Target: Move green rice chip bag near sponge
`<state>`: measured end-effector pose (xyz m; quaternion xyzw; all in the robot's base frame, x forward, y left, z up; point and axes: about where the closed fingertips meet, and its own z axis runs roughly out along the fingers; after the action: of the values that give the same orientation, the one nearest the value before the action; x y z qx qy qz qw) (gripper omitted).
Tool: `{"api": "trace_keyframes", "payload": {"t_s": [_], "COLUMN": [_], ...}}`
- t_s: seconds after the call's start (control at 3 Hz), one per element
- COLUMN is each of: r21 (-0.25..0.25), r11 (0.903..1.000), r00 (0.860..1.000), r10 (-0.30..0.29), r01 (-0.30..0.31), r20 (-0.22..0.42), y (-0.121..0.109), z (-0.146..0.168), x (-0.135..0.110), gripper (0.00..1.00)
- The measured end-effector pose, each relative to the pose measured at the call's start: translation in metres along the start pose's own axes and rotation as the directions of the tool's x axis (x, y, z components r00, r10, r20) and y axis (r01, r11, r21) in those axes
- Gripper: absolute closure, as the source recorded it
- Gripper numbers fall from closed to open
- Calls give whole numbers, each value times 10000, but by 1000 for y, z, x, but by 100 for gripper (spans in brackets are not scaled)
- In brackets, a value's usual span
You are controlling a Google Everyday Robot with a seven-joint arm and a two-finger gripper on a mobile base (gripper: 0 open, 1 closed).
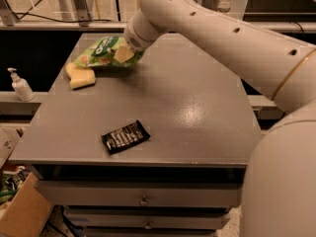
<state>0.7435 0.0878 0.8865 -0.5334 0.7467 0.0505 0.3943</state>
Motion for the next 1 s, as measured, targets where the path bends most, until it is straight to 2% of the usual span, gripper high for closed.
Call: {"api": "trace_keyframes", "payload": {"t_s": [0.33,0.67,1.0], "r21": [-33,-257,-519], "r11": [9995,9984,9967], "r00": [9990,9973,9956], "r10": [301,482,584], "r01": [-302,-497,-622], "r20": [-340,-549,-729], "y": [9,23,34], "z": [23,40,52], "x": [-12,-12,-7], "gripper": [100,100,83]}}
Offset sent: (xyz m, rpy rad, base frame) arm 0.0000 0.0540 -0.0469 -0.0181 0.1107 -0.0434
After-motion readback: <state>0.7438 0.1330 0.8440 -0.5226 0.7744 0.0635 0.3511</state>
